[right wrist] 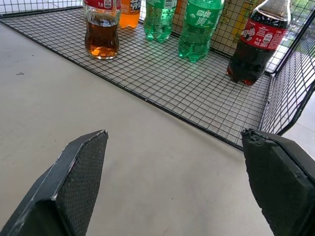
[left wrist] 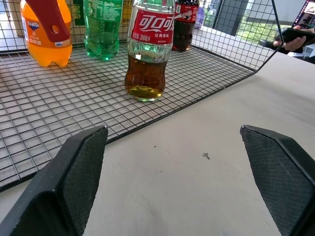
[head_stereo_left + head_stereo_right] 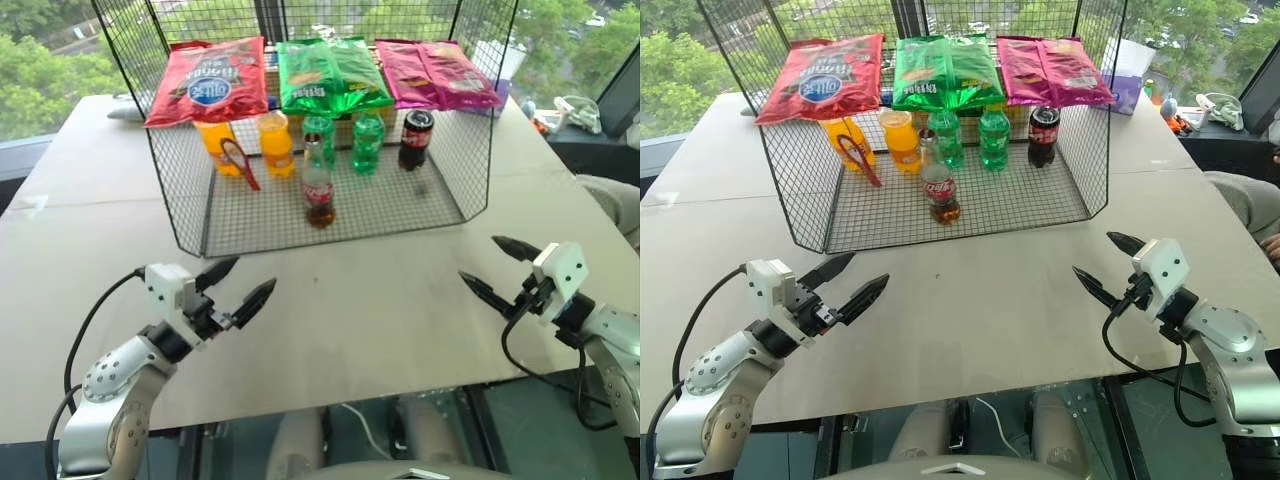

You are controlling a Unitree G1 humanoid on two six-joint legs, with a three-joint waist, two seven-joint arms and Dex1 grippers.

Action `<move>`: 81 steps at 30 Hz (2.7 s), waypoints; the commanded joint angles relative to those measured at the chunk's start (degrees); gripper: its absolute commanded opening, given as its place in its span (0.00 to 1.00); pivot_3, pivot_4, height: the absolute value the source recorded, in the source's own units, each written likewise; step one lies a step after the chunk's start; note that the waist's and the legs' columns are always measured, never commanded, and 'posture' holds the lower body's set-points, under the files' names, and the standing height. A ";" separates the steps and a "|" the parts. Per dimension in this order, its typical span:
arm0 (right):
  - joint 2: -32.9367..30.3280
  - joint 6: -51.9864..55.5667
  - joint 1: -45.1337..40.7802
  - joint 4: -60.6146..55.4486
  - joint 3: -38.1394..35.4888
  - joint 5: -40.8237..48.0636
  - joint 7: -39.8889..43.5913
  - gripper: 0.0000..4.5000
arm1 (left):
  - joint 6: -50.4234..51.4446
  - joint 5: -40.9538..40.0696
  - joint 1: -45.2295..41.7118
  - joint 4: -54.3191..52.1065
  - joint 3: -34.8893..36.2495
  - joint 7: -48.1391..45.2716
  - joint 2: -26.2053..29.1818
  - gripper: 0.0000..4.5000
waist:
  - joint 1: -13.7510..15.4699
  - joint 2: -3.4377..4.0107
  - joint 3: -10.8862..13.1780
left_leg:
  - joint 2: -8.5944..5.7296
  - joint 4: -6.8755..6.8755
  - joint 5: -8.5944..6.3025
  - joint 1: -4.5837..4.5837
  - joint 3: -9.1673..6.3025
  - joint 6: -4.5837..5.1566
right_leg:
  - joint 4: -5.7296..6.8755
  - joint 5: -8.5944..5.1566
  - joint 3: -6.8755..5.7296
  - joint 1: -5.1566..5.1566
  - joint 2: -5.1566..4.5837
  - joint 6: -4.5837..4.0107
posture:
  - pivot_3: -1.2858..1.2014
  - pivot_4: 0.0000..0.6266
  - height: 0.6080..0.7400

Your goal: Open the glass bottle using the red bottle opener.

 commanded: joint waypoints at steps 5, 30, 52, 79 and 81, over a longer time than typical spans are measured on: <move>6.59 -2.96 -2.93 -11.03 0.38 5.41 -2.40 0.97 | 3.17 0.18 -13.75 2.02 1.37 11.60 -3.12 0.99 | 0.73 0.05 -0.01 | 0.06 0.15 0.02 -0.04 -0.03 -0.02 | 0.06 0.01 -0.15 0.04 0.11 0.02 | 0.52 0.24 1.00; 7.20 -1.57 0.41 -24.68 4.65 5.11 -4.47 0.97 | 4.51 9.38 -33.71 17.14 -1.17 25.81 -6.60 0.99 | 1.00 0.02 -0.04 | 0.01 0.16 0.00 -0.05 0.04 -0.01 | 0.04 0.04 -0.12 0.10 0.11 0.02 | 0.52 0.24 1.00; 6.52 1.49 1.44 -27.13 5.16 3.93 -8.38 1.00 | -1.54 13.30 -40.51 26.50 -2.94 19.86 -6.20 0.00 | 1.24 0.01 -0.04 | -0.03 0.16 0.00 -0.08 0.03 -0.01 | 0.02 0.11 -0.13 0.10 0.10 0.15 | 0.52 0.24 1.00; 5.51 3.25 -0.39 -26.37 5.45 4.31 -7.78 1.00 | -2.48 14.14 -42.76 28.68 -2.70 18.88 -6.32 0.56 | 1.27 0.00 -0.05 | -0.03 0.17 0.00 -0.08 0.02 -0.01 | 0.03 0.12 -0.14 0.11 0.10 0.16 | 0.52 0.24 1.00; 5.56 3.29 -0.49 -26.34 5.53 4.14 -7.89 1.00 | -2.83 14.47 -44.35 30.64 -2.71 18.66 -6.17 0.56 | 1.28 0.00 -0.04 | -0.03 0.17 0.00 -0.09 0.01 -0.01 | 0.02 0.12 -0.14 0.11 0.10 0.16 | 0.52 0.24 1.00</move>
